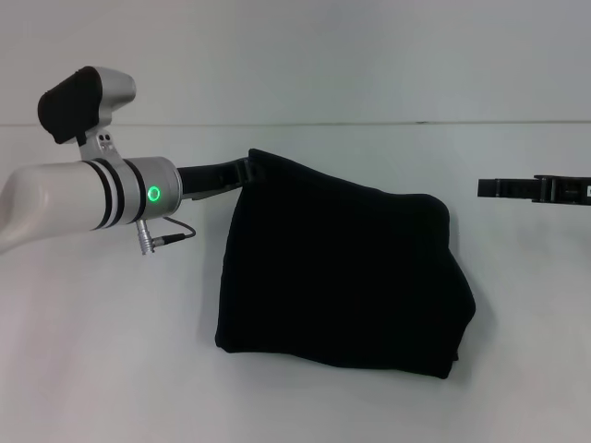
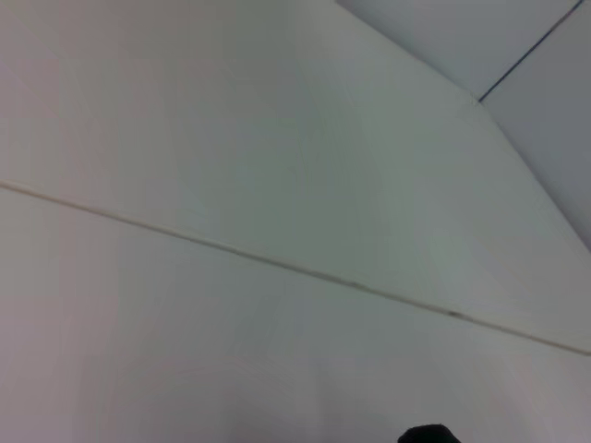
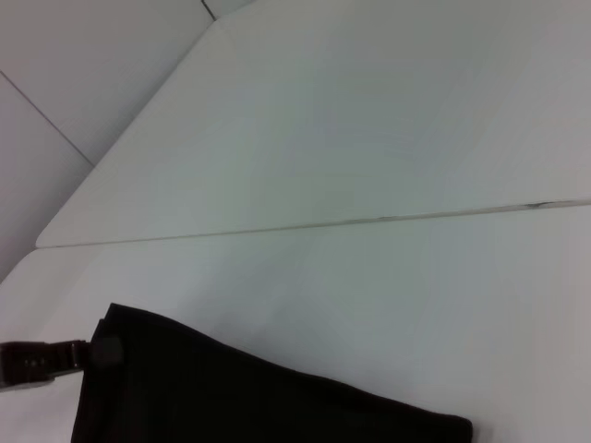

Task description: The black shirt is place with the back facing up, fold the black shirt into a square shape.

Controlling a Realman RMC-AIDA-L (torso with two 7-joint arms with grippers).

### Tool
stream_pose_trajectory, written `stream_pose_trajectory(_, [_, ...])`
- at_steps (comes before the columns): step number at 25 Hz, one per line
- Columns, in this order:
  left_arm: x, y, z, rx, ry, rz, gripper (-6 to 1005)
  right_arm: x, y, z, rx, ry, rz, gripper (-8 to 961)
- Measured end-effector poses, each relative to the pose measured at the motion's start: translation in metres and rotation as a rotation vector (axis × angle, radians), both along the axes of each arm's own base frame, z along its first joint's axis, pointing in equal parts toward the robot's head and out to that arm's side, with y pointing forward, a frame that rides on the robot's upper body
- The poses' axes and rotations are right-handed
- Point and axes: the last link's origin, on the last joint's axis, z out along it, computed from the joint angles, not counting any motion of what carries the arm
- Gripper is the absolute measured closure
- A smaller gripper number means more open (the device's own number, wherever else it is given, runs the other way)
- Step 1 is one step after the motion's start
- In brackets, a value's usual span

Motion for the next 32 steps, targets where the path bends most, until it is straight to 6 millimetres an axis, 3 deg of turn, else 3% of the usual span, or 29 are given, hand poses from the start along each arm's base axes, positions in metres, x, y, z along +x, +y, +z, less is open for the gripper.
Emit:
stream_pose_trajectory(12, [-0.01,0.004,0.017,0.08,-0.088,0.066,879,-0.002,0.002,0.006,-0.005,-0.004,0.007,221])
stream_pose_trajectory(26, [-0.018,-0.001,0.017,0.132,-0.165,0.127,831,-0.003,0.002,0.005,-0.014,-0.003,0.013,222])
stream_pose_trajectory(32, [-0.037,-0.004,0.029,0.204,-0.16,0.175,776,-0.002,0.001,0.005,-0.013,-0.004,0.017,222])
